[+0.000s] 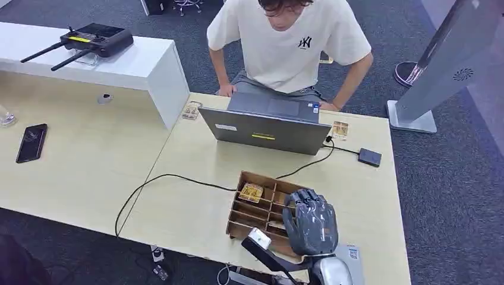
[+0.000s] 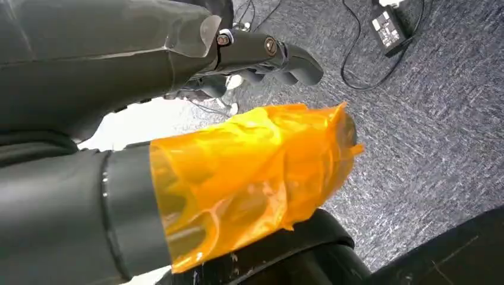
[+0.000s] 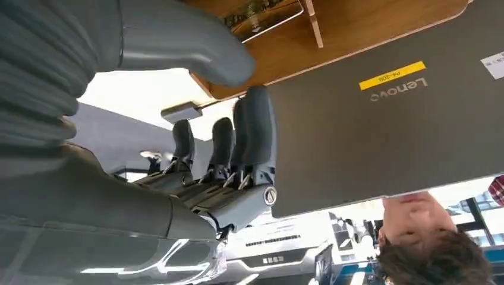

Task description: Pass the card to the sensor for recognition and then transmit it.

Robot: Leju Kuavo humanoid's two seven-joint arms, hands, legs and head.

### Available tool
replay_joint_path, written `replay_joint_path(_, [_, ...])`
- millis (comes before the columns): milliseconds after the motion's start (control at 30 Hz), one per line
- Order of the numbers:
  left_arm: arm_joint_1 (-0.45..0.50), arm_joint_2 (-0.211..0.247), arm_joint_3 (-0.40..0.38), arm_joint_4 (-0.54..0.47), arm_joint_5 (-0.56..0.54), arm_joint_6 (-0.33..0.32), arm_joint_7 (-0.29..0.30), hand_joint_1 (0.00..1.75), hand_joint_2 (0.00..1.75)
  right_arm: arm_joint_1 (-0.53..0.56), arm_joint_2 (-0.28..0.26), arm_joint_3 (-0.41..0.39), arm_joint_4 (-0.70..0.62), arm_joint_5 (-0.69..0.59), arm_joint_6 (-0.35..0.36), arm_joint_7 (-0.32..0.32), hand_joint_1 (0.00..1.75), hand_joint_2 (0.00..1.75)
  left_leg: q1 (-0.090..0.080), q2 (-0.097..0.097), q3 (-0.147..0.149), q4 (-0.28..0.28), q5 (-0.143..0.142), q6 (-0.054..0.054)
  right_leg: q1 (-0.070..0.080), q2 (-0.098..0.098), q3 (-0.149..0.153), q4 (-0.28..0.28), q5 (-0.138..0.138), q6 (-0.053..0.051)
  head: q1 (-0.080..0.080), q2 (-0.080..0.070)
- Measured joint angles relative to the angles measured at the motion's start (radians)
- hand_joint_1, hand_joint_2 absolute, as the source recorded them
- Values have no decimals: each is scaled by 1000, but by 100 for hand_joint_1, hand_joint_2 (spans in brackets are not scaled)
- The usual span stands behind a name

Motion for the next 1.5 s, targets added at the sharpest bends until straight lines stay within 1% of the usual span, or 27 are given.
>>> replay_joint_path(67, [0,0,0,0,0,0,1,0,0,-3,0,0,6,2,5,2,103,175,0,0,0,0,0,0,0,0,0,0,0,0,0,0])
replay_joint_path(200, [0,0,-3,0,0,-3,2,0,0,-11,1,0,20,10,15,10,101,175,0,0,0,0,0,0,0,0,0,0,0,0,0,0])
replay_joint_path(267, [0,0,-3,0,0,-3,2,0,0,-15,4,0,27,11,19,11,87,175,0,0,0,0,0,0,0,0,0,0,0,0,0,0])
replay_joint_path(333, [0,0,-4,0,0,-3,3,0,0,-19,7,0,37,11,24,11,80,175,0,0,0,0,0,0,0,0,0,0,0,0,0,0])
replay_joint_path(400, [0,0,-5,0,0,-3,3,0,0,-22,9,0,44,11,28,11,82,175,0,0,0,0,0,0,0,0,0,0,0,0,0,0])
replay_joint_path(467, [0,0,-5,0,1,-3,3,0,0,-25,10,0,50,11,30,11,89,175,0,0,0,0,0,0,0,0,0,0,0,0,0,0])
replay_joint_path(567, [0,0,-5,0,3,-11,1,0,0,-28,16,0,57,13,35,19,91,175,0,0,0,0,0,0,0,0,0,0,0,0,0,0])
replay_joint_path(700, [0,8,-5,0,11,-29,-28,0,0,-37,21,0,67,14,50,21,94,175,0,0,0,0,0,0,0,0,0,0,0,0,0,0])
replay_joint_path(800, [0,14,-5,0,12,-32,-33,0,0,-40,25,0,74,15,52,23,106,175,0,0,0,0,0,0,0,0,0,0,0,0,0,0])
replay_joint_path(867, [0,15,-5,0,13,-33,-34,0,0,-42,26,0,79,15,56,24,106,175,0,0,0,0,0,0,0,0,0,0,0,0,0,0])
replay_joint_path(933, [0,16,-5,0,13,-33,-34,0,0,-42,26,0,84,15,64,26,101,175,0,0,0,0,0,0,0,0,0,0,0,0,0,0])
replay_joint_path(967, [0,17,-5,0,13,-33,-34,0,0,-43,27,0,87,15,65,27,108,175,0,0,0,0,0,0,0,0,0,0,0,0,0,0])
replay_joint_path(1033, [1,18,-5,0,14,-33,-34,0,0,-44,29,0,95,15,67,33,108,175,0,0,0,0,0,0,0,0,0,0,0,0,0,0])
replay_joint_path(1067, [1,18,-5,0,14,-33,-34,0,0,-44,30,0,95,15,67,33,112,175,0,0,0,0,0,0,0,0,0,0,0,0,0,0])
replay_joint_path(1167, [1,18,-5,0,14,-33,-34,0,0,-44,30,0,95,15,67,33,112,175,0,0,0,0,0,0,0,0,0,0,0,0,0,0])
replay_joint_path(1200, [1,18,-5,0,14,-33,-34,0,0,-45,31,0,97,15,68,34,108,175,0,0,0,0,0,0,0,0,0,0,0,0,0,0])
replay_joint_path(1267, [1,18,-5,0,14,-33,-34,0,0,-49,33,0,108,15,71,37,110,175,0,0,0,0,0,0,0,0,0,0,0,0,0,0])
replay_joint_path(1300, [1,18,-5,0,15,-33,-34,0,0,-52,34,0,116,15,77,38,106,175,0,0,0,0,0,0,0,0,0,0,0,0,0,0])
replay_joint_path(1500, [1,18,-5,0,19,-33,-34,0,0,-55,39,0,130,15,84,42,108,175,0,0,0,0,0,0,0,0,0,0,0,0,0,0])
